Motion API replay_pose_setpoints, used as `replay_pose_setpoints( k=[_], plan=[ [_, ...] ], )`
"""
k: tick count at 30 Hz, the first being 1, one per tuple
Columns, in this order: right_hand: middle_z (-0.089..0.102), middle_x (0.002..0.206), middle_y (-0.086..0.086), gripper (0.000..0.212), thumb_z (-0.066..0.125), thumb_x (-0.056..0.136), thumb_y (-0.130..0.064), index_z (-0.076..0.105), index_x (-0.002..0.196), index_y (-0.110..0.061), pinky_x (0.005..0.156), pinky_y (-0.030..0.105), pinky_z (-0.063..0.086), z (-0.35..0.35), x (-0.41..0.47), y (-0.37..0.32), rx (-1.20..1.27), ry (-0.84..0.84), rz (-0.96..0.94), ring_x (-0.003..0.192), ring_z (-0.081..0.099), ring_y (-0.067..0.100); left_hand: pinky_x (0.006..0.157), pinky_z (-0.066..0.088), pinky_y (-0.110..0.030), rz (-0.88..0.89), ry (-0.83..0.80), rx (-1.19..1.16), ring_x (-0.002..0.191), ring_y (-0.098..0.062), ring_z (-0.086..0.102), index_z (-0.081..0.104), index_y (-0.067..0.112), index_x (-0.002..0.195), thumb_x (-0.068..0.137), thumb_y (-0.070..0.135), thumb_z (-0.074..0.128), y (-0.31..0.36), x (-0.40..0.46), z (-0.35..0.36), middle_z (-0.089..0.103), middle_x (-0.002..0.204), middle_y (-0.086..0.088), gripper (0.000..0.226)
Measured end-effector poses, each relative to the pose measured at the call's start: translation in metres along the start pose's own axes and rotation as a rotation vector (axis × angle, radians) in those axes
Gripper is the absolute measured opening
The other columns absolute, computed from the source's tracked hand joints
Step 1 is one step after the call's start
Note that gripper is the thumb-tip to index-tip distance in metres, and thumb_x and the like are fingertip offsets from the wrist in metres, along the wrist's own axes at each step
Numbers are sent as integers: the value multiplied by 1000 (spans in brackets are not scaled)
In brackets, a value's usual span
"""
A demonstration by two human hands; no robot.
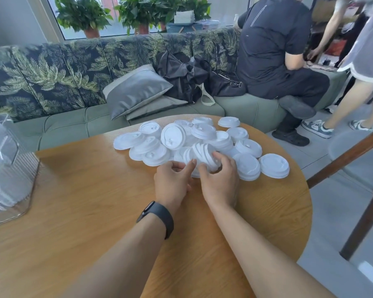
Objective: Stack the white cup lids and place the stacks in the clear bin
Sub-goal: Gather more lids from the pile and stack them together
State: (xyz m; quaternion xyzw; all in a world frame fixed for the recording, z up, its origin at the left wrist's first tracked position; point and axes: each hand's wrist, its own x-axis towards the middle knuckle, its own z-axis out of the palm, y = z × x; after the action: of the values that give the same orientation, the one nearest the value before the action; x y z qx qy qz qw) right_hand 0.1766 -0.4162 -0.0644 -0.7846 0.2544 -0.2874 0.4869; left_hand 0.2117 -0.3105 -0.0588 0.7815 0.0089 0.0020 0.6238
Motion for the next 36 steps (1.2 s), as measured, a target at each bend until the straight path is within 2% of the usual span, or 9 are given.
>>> replay_pose_setpoints(
  k=[9,14,17,19,22,26,29,33,36],
  plan=[
    [69,107,-15,26,67,94,-35,70,117,-24,88,31,48,-5,-17,0,59,74,7,108,63,13,42,44,-26,-93,-80,-112,44,-16,54,66,-3,102,95,35,73,2,-15,-18,69,63,-6,39],
    [70,127,-3,38,60,100,-39,67,129,-15,105,39,49,-12,-30,1,104,120,15,121,61,18,40,44,-26,-111,-118,-190,41,-15,52,64,-8,103,96,33,73,-2,-40,-37,66,65,-8,43],
    [68,117,-6,32,59,102,-32,67,127,-13,97,29,45,-20,-45,-4,119,99,-7,111,58,11,40,45,-28,-130,-126,-214,44,-17,53,64,-7,105,96,33,73,-6,-55,-53,66,64,-6,42],
    [65,102,-14,25,59,102,-30,68,121,-16,89,29,46,-24,-59,-8,129,71,-28,99,59,10,42,46,-29,-135,-133,-217,46,-20,54,65,-6,105,96,35,72,-9,-65,-67,68,65,-5,42],
    [66,92,-18,20,59,102,-31,68,117,-21,82,32,50,-25,-81,-12,115,1,-64,88,62,10,45,47,-32,-151,-143,-228,47,-23,55,64,-4,105,97,36,71,-14,-81,-92,69,68,-7,42],
    [68,90,-16,20,57,103,-27,66,120,-22,78,34,52,-20,-112,-18,80,-60,-149,85,64,8,43,48,-31,-177,-117,-287,46,-23,54,60,-2,100,101,27,66,-19,-102,-132,70,73,-12,30],
    [68,93,-20,22,60,102,-26,63,124,-24,79,32,53,-13,-137,-24,93,-134,-161,87,65,2,47,52,-33,-201,-92,-330,50,-27,57,59,-4,106,103,26,61,-24,-114,-167,75,77,-11,29],
    [69,95,-17,30,62,100,-29,59,129,-27,72,17,50,2,-173,-36,80,-277,-174,85,66,2,46,53,-33,-247,-56,-361,54,-28,59,61,-1,114,104,22,58,-32,-127,-217,75,81,-11,26],
    [73,96,-11,33,63,97,-34,55,129,-37,77,40,60,21,-196,-43,109,-364,-169,81,72,15,45,54,-32,-262,-18,-375,55,-27,60,60,0,114,105,19,57,-36,-138,-251,74,93,-19,21]
  ],
)
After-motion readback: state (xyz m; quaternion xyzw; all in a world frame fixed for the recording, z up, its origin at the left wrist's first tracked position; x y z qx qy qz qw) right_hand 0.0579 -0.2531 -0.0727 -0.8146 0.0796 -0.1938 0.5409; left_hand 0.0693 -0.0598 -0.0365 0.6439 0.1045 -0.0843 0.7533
